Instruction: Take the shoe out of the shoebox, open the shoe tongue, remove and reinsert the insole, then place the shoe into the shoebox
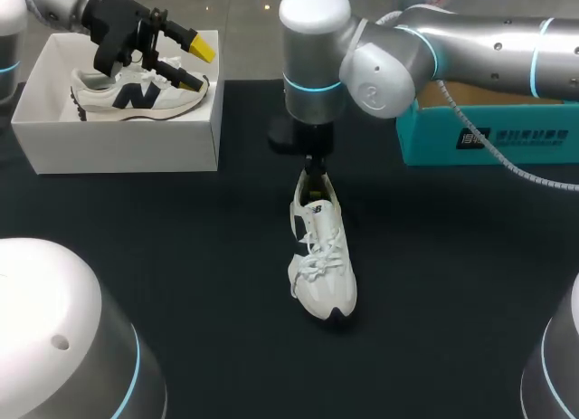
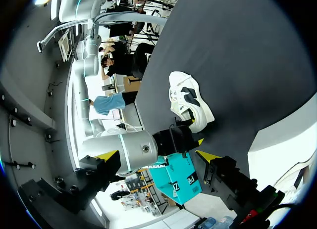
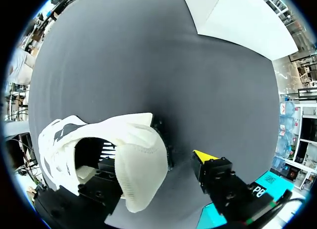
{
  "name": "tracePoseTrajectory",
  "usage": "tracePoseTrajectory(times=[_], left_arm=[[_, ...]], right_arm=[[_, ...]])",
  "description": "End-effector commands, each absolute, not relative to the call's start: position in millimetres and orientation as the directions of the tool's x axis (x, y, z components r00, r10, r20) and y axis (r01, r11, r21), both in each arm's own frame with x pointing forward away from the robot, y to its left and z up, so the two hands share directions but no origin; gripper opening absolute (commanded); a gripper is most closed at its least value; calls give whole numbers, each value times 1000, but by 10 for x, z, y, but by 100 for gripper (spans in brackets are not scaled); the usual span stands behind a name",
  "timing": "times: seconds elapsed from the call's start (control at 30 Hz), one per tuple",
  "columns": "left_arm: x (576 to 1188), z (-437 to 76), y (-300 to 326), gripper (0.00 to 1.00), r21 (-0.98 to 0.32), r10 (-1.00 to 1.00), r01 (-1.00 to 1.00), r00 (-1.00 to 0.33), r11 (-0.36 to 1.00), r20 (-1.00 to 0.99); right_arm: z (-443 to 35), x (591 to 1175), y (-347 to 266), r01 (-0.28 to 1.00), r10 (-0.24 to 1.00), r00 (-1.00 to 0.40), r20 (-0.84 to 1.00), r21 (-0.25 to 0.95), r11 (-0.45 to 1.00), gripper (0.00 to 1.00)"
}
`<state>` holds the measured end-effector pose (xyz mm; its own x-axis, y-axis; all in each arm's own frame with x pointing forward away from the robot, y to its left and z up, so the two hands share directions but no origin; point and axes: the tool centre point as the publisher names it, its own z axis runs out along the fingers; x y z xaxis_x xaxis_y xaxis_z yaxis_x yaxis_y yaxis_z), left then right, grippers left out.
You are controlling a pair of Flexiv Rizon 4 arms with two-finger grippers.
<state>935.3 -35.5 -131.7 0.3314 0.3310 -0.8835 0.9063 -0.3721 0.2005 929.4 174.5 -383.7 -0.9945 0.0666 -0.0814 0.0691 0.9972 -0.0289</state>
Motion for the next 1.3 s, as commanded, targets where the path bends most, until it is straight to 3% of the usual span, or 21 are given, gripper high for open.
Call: tracePoseTrajectory(times=[0.03,0.47,0.7,0.97,1.3], left_arm=[[9352,-1313,-352,100,201,333,906,333,-373,-882],[9352,-1313,-352,100,201,333,906,333,-373,-882],[9352,-1313,-352,100,201,333,906,333,-373,-882],[9352,-1313,-352,100,201,333,906,333,-373,-882],[9352,-1313,-352,100,201,333,906,333,-373,-882]], right_arm=[[-3855,9286,1764,67,64,-995,-80,-37,997,0],[-3567,9208,1782,113,104,-987,-123,-67,991,0],[-2941,9204,1651,118,108,-989,-99,-107,987,0],[-2123,9223,1521,68,62,-992,-106,-53,996,0],[-1474,9368,1371,-1,-13,-990,-139,-87,996,0]])
